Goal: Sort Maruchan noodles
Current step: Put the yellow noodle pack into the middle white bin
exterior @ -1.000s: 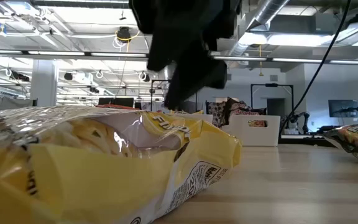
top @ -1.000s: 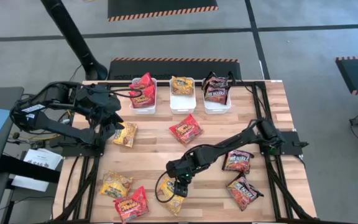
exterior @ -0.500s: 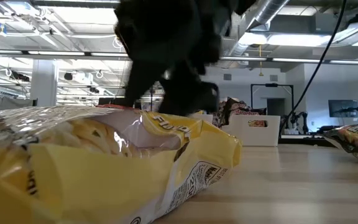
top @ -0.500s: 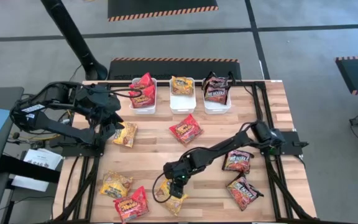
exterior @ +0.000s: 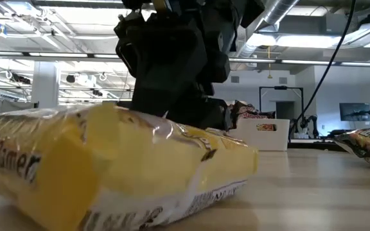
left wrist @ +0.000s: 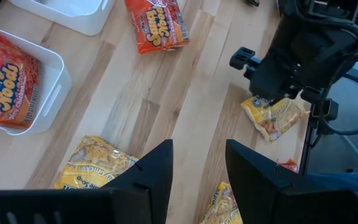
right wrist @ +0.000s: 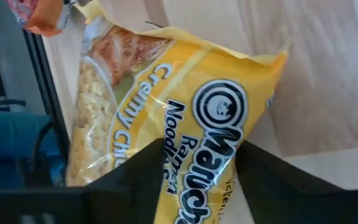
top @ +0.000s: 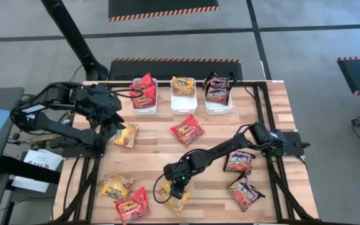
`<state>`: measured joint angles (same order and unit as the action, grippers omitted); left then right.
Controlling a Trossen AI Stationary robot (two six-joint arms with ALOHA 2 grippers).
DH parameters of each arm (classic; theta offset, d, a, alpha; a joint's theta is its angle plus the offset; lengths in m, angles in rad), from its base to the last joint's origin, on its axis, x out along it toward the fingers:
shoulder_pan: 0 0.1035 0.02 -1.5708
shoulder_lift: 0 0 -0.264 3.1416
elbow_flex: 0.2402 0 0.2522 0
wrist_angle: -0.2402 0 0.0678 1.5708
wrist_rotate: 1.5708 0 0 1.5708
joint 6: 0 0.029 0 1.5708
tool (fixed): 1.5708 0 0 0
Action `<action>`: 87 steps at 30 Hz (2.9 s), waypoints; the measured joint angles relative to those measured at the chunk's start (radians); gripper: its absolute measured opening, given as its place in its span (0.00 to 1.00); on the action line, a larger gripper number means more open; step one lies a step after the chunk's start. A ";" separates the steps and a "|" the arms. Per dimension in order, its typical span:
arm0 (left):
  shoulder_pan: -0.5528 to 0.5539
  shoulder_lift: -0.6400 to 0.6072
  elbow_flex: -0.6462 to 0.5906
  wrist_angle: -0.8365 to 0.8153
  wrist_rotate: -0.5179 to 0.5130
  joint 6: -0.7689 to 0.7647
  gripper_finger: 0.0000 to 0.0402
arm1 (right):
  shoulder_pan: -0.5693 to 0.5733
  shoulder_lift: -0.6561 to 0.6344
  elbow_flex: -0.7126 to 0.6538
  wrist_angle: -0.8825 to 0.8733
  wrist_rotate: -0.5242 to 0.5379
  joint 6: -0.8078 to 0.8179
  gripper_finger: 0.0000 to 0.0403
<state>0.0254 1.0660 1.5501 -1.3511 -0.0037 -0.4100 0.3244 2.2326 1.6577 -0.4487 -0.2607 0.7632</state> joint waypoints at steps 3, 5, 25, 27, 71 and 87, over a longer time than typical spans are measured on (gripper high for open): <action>0.000 0.000 0.000 0.001 -0.012 -0.003 0.33 | 0.000 0.000 0.000 0.000 -0.003 0.000 0.41; 0.000 0.000 0.000 0.002 -0.012 -0.003 0.33 | 0.000 -0.001 0.000 0.000 -0.004 0.000 0.30; 0.000 0.000 0.000 -0.012 -0.012 -0.002 0.33 | -0.029 -0.155 -0.002 -0.124 0.060 -0.102 0.01; 0.000 0.000 0.000 -0.021 -0.012 -0.002 0.33 | -0.040 -0.201 -0.002 -0.176 0.096 -0.131 0.01; 0.000 0.001 0.000 -0.089 -0.230 0.103 0.33 | -0.760 -0.407 0.004 -0.175 0.574 -1.344 0.01; 0.003 0.001 0.000 -0.055 -0.330 0.303 0.33 | -0.770 -0.258 0.053 -0.155 0.609 -1.592 0.01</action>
<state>0.0280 1.0668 1.5497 -1.4059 -0.3340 -0.1074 -0.4460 1.9742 1.7105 -0.6034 0.3481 -0.8290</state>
